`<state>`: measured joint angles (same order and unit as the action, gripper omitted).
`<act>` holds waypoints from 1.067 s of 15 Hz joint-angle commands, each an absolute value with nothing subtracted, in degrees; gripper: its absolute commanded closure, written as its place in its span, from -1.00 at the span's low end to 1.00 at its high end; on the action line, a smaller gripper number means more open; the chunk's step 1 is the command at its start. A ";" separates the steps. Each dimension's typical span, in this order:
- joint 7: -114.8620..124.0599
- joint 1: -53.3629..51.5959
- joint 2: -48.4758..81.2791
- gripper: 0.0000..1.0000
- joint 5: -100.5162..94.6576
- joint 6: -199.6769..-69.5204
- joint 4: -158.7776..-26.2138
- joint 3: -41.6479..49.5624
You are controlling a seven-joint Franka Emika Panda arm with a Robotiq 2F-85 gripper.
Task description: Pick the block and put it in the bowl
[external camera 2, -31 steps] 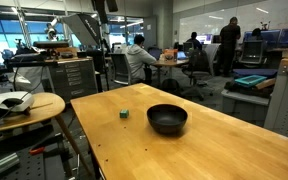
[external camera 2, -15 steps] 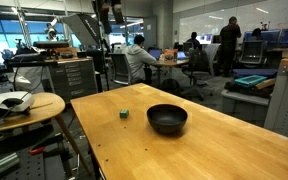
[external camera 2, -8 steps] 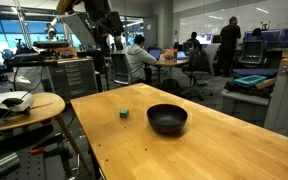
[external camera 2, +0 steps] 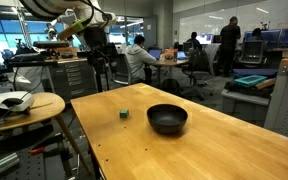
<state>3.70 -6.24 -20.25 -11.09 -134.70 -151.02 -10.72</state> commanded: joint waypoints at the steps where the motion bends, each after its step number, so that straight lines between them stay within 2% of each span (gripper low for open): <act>1: 2.57 -7.42 -15.03 -1.00 -13.21 -140.99 -151.16 -11.78; 9: 1.08 -8.24 -1.44 -1.00 -19.70 -152.04 -149.46 -12.34; 16: 2.20 -8.90 10.15 -1.00 -26.94 -156.56 -143.52 -12.07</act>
